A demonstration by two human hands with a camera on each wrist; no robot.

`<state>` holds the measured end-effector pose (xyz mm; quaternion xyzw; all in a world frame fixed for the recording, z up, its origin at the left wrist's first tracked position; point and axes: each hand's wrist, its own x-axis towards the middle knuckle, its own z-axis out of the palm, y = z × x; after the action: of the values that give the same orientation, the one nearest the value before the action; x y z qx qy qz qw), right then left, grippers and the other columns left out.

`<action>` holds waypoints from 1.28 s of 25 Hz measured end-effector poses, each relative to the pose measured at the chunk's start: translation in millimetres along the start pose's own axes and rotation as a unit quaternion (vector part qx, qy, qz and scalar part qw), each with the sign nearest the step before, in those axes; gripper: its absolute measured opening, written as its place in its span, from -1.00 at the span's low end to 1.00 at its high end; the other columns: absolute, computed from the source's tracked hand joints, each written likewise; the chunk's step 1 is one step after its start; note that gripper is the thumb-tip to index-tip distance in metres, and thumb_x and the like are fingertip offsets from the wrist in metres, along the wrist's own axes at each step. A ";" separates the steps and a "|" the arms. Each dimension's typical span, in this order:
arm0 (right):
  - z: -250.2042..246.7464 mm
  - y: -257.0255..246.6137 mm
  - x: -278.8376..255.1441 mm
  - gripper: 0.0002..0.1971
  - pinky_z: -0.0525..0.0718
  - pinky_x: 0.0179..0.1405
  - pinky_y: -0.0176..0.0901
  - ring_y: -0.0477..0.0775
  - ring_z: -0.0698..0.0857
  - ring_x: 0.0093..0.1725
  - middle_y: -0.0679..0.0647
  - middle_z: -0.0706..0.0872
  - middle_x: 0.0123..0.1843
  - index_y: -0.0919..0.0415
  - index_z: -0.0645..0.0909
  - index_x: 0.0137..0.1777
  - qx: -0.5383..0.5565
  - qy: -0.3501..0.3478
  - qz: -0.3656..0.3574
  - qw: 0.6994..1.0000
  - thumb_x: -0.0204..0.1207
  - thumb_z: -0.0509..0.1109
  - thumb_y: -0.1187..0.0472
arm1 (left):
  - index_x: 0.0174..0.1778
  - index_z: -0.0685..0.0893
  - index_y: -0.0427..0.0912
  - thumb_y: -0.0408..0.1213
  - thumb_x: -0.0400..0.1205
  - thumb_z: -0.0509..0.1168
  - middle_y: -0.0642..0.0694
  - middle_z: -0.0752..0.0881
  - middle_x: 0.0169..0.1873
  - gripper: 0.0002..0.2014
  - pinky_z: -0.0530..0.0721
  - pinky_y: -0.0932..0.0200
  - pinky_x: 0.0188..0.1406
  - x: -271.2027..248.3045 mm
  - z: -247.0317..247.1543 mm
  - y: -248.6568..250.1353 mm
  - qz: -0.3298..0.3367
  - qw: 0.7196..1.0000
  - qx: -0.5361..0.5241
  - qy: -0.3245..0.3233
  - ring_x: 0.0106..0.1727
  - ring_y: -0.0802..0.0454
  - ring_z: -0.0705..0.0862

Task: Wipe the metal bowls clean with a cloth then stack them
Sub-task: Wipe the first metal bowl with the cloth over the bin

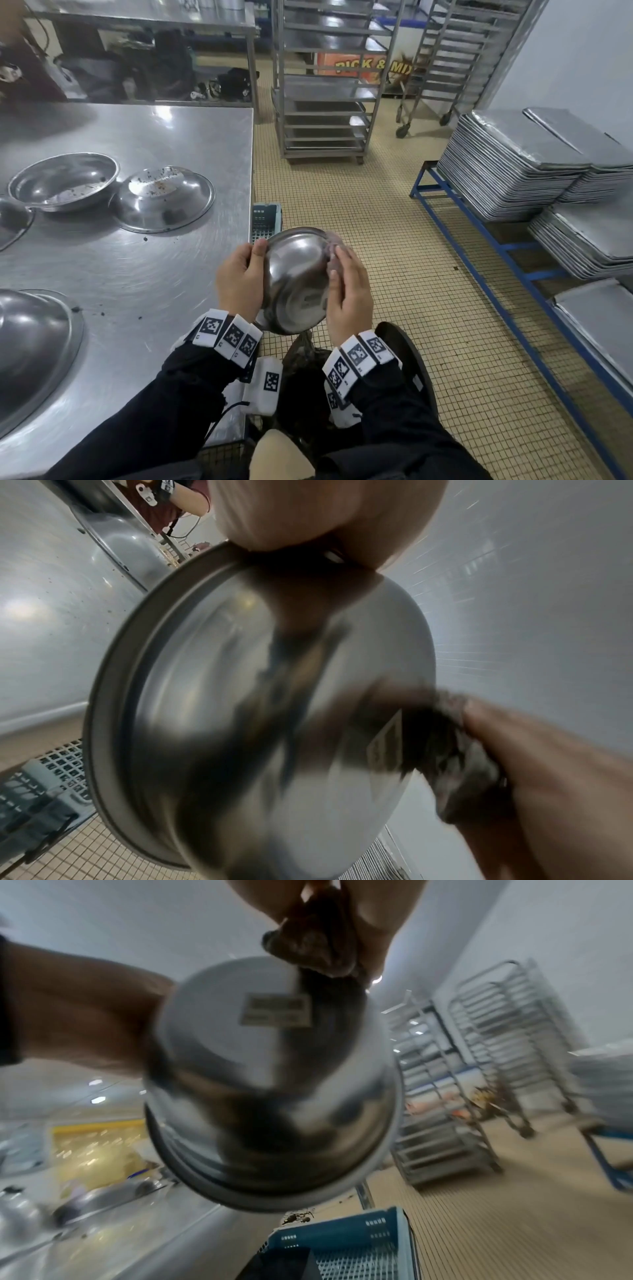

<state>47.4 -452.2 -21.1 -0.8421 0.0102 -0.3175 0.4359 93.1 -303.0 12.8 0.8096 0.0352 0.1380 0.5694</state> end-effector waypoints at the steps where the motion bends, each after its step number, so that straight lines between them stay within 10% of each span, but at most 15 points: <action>1: 2.6 -7.0 3.4 -0.60 0.30 0.39 -0.59 -0.14 0.33 0.52 0.11 0.46 0.51 0.20 0.46 0.48 -0.015 -0.014 -0.046 0.999 0.68 0.16 0.15 | -0.34 0.60 -0.15 -0.12 0.73 0.19 0.00 0.55 -0.52 -0.67 0.40 0.45 -0.52 0.4 1.5 0.3 0.009 1.000 0.006 -0.001 -0.48 0.13 0.45; 5: 10.2 -24.2 31.9 -0.60 0.40 0.46 -0.18 0.05 0.41 0.49 0.13 0.50 0.44 0.23 0.51 0.42 -0.060 -0.005 -0.066 0.996 0.69 0.09 0.09 | -0.36 0.62 -0.24 -0.18 0.70 0.25 -0.05 0.55 -0.58 -0.66 0.38 0.30 -0.57 0.7 7.3 4.6 0.074 0.997 -0.006 -0.015 -0.55 0.13 0.43; 10: -6.2 -7.8 42.4 -0.58 0.43 0.17 -0.43 -0.12 0.47 0.30 -0.04 0.50 0.35 0.12 0.42 0.49 -0.007 0.001 0.144 0.989 0.72 0.02 0.03 | -0.25 0.64 -0.40 -0.22 0.72 0.21 -0.14 0.55 -0.50 -0.66 0.44 0.32 -0.54 -0.9 7.5 4.4 0.022 0.992 -0.125 -0.018 -0.49 0.10 0.47; 15: -12.7 26.5 10.5 -0.71 0.58 -0.38 -0.35 -0.18 0.59 -0.30 -0.07 0.60 -0.04 -0.15 0.47 0.30 0.204 -0.036 0.347 0.914 0.69 0.03 -0.11 | -0.10 0.71 -0.25 -0.15 0.74 0.16 -0.06 0.68 -0.37 -0.70 0.60 0.40 -0.41 -1.1 4.2 -6.6 -0.063 0.978 -0.197 -0.002 -0.40 0.22 0.64; 17: -10.8 36.4 6.7 -0.82 0.66 -0.28 -0.23 -0.16 0.65 -0.28 -0.07 0.65 -0.05 -0.18 0.52 0.13 0.263 -0.027 0.367 0.892 0.63 0.16 -0.11 | -0.06 0.71 -0.20 -0.13 0.74 0.15 -0.05 0.73 -0.28 -0.71 0.63 0.38 -0.33 -3.6 4.5 -13.6 -0.085 0.975 -0.206 -0.002 -0.31 0.20 0.69; 19: -14.5 37.0 14.3 -0.80 0.68 0.03 -0.01 0.00 0.70 -0.02 -0.07 0.69 0.01 -0.14 0.55 0.03 0.263 -0.011 0.358 0.896 0.51 0.25 -0.17 | -0.05 0.69 -0.22 -0.19 0.74 0.16 -0.05 0.71 -0.27 -0.75 0.64 0.39 -0.31 -5.5 3.1 -19.4 -0.091 0.974 -0.206 -0.017 -0.32 0.24 0.68; 24: -48.1 15.8 55.0 -0.88 0.53 -0.22 -0.41 -0.29 0.64 -0.14 -0.17 0.63 -0.11 0.10 0.47 0.06 0.116 -0.061 0.214 0.968 0.68 0.18 0.08 | 0.17 0.60 -0.05 -0.44 0.68 0.22 -0.03 0.66 -0.06 -0.77 0.68 0.36 -0.26 -1.5 -2.6 -24.5 -0.009 0.984 -0.140 -0.109 -0.08 0.11 0.65; 28: -48.3 -1.1 65.4 -0.95 0.53 -0.17 -0.64 -0.43 0.64 -0.11 -0.21 0.69 -0.09 0.10 0.48 0.06 0.047 -0.172 0.095 0.979 0.67 0.21 0.18 | 0.25 0.63 0.04 -0.18 0.68 0.26 0.18 0.71 -0.01 -0.77 0.67 0.39 -0.03 -1.2 2.7 -6.0 0.072 0.981 -0.032 -0.180 0.02 0.29 0.67; 32: -34.7 -14.5 61.8 -0.95 0.59 -0.04 -0.36 -0.14 0.66 -0.04 -0.04 0.69 -0.04 0.14 0.49 0.04 0.000 -0.201 -0.010 0.979 0.65 0.23 0.19 | -0.08 0.76 -0.11 0.00 0.65 0.26 0.05 0.74 -0.33 -0.72 0.69 0.20 -0.29 3.1 3.5 5.8 0.114 0.981 0.048 -0.152 -0.30 0.18 0.69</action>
<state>74.1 -486.6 36.7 -0.8887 -0.0862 -0.1458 0.4260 96.4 -307.6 17.7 0.8462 -0.1375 0.0756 0.5093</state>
